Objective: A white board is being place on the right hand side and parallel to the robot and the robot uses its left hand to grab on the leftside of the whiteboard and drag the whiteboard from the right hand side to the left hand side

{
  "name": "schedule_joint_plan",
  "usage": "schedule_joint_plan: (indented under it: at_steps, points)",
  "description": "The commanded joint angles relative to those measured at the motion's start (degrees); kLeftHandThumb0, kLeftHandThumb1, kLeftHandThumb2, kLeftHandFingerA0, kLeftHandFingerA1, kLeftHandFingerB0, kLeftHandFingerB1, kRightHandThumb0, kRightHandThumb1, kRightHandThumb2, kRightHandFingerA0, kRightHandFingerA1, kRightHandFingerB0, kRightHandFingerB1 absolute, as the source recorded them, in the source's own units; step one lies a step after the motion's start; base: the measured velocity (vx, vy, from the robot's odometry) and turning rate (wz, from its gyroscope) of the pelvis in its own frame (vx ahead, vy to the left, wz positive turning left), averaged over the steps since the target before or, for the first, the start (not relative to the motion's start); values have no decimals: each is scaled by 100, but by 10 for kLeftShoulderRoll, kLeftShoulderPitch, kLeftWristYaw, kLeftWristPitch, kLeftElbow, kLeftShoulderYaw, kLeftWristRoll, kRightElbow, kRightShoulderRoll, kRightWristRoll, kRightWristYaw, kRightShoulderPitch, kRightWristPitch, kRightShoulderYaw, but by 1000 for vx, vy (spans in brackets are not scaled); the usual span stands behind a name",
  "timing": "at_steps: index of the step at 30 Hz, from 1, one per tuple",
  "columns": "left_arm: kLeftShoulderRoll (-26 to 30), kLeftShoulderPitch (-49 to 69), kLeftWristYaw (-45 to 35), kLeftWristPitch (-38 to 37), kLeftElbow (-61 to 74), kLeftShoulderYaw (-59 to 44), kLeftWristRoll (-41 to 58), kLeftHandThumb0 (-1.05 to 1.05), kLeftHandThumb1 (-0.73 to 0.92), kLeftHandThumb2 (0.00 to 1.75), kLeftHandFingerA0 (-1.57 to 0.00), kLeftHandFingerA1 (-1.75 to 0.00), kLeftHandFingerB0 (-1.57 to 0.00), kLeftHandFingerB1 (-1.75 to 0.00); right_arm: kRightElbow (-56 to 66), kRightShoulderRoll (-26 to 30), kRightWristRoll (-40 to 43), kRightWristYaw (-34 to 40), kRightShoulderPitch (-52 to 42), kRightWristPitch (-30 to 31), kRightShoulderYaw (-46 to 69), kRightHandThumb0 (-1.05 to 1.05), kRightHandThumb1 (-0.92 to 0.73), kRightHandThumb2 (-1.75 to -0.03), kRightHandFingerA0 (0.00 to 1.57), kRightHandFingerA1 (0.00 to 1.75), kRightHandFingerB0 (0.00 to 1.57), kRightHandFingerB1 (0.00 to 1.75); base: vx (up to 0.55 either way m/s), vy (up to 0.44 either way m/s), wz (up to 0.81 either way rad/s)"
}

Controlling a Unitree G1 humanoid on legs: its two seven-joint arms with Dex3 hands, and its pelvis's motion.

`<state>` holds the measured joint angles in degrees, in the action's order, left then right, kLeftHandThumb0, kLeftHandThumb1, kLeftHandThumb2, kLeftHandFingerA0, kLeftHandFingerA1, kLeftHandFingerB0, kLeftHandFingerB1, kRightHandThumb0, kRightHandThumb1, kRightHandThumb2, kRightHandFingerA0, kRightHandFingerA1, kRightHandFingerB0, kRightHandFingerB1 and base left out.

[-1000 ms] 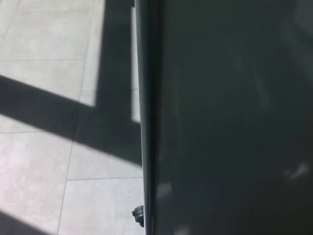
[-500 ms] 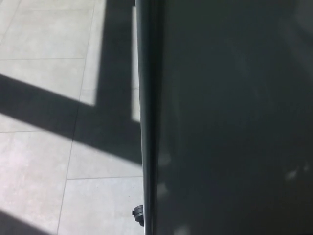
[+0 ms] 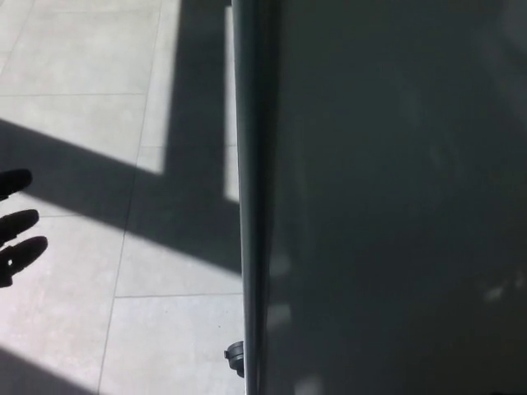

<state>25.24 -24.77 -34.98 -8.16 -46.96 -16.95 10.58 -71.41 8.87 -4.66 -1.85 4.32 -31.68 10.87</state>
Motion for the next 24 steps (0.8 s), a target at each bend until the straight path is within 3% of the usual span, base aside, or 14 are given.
schedule_joint_plan:
  at_steps: [1, 5, 6, 9, 10, 13, 14, 17, 18, 19, 23, 24]
  points:
    - [21, -91, -159, 107, 56, 89, 7, -28, 37, 61, -4, -25, -6, -30, -7, 10, 5, 31, -2, -34, 3, -24, -87, -66, 71, 51, 37, 32, 0, 0, 0]
    - [8, -122, -170, 73, 46, 119, -5, -32, 27, 64, 0, -17, 0, -21, -8, 9, 6, 29, 0, -35, 3, -24, -87, -66, 70, 52, 38, 32, 0, 0, 0]
    - [-2, -136, -171, 77, 39, 126, -3, -38, 32, 62, 0, 0, -1, -11, -8, 9, 6, 31, 1, -37, 3, -23, -87, -66, 72, 52, 39, 32, 0, 0, 0]
    - [-15, -160, -174, 81, 26, 137, 3, -38, 32, 62, 0, 0, -1, -11, -9, 8, 5, 33, 1, -40, 2, -23, -87, -66, 72, 52, 39, 32, 0, 0, 0]
    - [-23, -172, -167, 94, 26, 145, 0, -32, 28, 66, 0, -23, 0, -26, -9, 9, 7, 32, 1, -41, 3, -23, -87, -66, 71, 52, 39, 32, 0, 0, 0]
    - [-47, -202, -142, 123, 33, 172, -15, -28, 28, 64, -2, -23, -2, -27, -12, 9, 10, 29, 2, -41, 5, -23, -87, -66, 70, 52, 39, 32, 0, 0, 0]
    - [-49, -202, -134, 108, 36, 182, -27, -50, 32, 62, -6, -25, -6, -25, -12, 9, 12, 26, 2, -42, 7, -23, -87, -66, 70, 52, 39, 32, 0, 0, 0]
    - [-52, -202, -120, 86, 39, 200, -43, -50, 32, 62, -6, -25, -6, -25, -14, 9, 16, 21, 2, -44, 10, -23, -87, -66, 70, 52, 39, 32, 0, 0, 0]
    - [-59, -209, -119, 106, 47, 208, -42, -36, 29, 70, 0, -27, 0, -29, -13, 9, 14, 23, 3, -44, 9, -24, -87, -66, 72, 53, 39, 33, 0, 0, 0]
    - [-70, -219, -118, 136, 60, 217, -41, -36, 29, 70, 0, -27, 0, -29, -13, 8, 11, 26, 5, -44, 7, -24, -87, -66, 72, 53, 39, 33, 0, 0, 0]
    - [-70, -217, -116, 144, 67, 219, -41, -36, 29, 70, 0, -27, 0, -29, -14, 8, 11, 26, 5, -45, 7, -24, -87, -66, 72, 53, 39, 33, 0, 0, 0]
    - [-91, -216, -108, 157, 78, 230, -43, -36, 27, 61, -2, -23, -1, -24, -13, 8, 12, 26, 5, -44, 7, -25, -87, -66, 72, 52, 40, 33, 0, 0, 0]
